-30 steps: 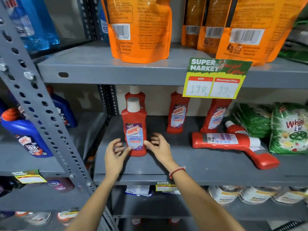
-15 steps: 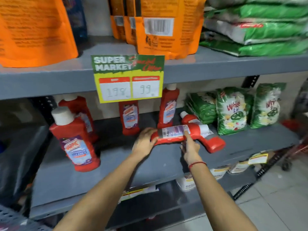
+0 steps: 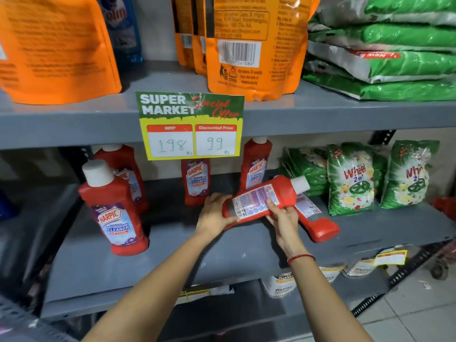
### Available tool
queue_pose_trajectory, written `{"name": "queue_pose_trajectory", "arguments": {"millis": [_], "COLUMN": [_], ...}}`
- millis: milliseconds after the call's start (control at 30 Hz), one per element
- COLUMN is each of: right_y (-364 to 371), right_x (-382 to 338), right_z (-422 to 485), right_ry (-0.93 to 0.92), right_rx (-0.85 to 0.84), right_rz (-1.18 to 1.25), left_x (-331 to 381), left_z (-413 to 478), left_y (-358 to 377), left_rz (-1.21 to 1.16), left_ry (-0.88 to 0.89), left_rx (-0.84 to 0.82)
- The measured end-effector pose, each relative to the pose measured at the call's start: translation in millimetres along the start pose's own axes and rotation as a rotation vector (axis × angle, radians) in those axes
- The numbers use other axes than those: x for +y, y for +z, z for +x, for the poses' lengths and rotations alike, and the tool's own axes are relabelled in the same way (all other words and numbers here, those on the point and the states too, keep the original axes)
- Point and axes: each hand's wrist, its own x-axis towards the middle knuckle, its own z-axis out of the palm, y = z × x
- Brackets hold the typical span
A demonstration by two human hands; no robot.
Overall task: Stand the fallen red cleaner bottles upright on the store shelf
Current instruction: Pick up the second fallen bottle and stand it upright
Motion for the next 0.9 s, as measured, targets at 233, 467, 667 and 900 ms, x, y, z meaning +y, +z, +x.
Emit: {"name": "queue_pose_trajectory", "arguments": {"millis": [233,467,667,900], "right_y": [59,104,123,119], "right_x": [-32,-31,-24,-16], "right_z": [-8,-9,-16,-23], "right_ry": [-0.139,-0.083,-0.083,-0.152], "right_rx": [-0.457,-0.688,-0.843,-0.717], "right_rz": [-0.369,-0.579,-0.681,-0.700], "left_x": [-27,-46,-54,-28], "left_z": [-34,-58,-74,-95], "left_y": [-29,-45,-30,-7], "left_rz": [-0.265,-0.341,-0.469,-0.464], "left_ry": [-0.037,-0.109,-0.183,-0.279], "left_rx": [0.113,0.287,0.367,0.588]}}
